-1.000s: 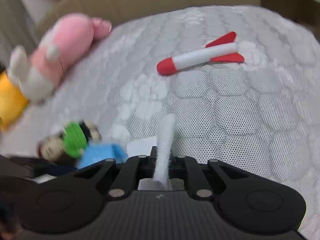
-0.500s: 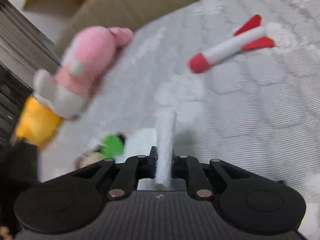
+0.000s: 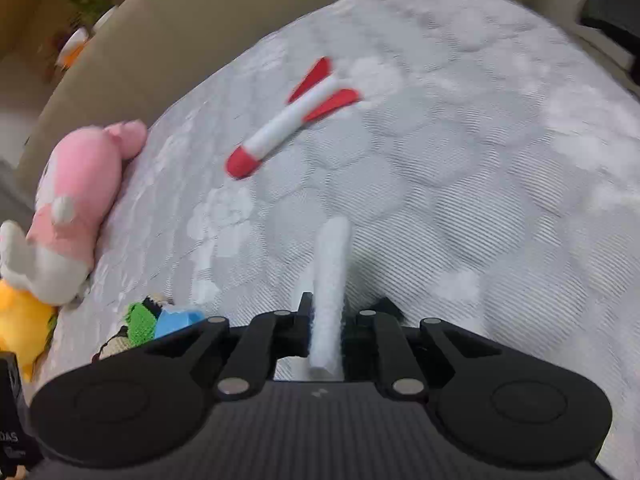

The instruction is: Clean container

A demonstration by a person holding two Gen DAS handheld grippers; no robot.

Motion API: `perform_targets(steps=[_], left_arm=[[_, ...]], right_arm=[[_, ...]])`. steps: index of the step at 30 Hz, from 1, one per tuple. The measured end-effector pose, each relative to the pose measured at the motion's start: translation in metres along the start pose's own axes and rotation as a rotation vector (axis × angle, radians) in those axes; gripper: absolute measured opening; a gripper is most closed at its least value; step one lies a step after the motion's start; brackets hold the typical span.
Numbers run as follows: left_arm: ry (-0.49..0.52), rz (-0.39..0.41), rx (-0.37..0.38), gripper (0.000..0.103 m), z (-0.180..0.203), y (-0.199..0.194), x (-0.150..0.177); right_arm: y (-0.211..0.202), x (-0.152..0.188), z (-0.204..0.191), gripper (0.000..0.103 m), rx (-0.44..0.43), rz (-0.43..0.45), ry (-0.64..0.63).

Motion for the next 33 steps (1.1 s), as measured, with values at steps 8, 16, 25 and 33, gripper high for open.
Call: perform_targets(steps=[8,16,25,33], left_arm=[[-0.153,0.185,0.011,0.103,-0.033,-0.057,-0.003],[-0.335,0.263,0.061,0.103,-0.081,-0.073,-0.003],[-0.288,0.181,0.082,0.103,-0.079,-0.045,-0.008],[-0.25,0.134,0.059,0.103,-0.07,-0.031,-0.008]], right_arm=[[-0.015,0.015,0.041,0.019,0.2,-0.02,0.221],[0.016,0.034,0.034,0.019,0.058,-0.109,0.376],[0.052,0.0,-0.012,0.024,-0.037,-0.09,0.175],[0.011,0.002,0.012,0.046,0.167,-0.043,0.114]])
Point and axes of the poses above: each gripper's, at about its wrist camera, not at the fingertips, and y roughly the way its jaws point, z to its right, x to its underside, the point moved 4 cm from there along y, roughly the way its jaws point, and after that the axes turned 4 degrees about y, right-handed, at the moved point
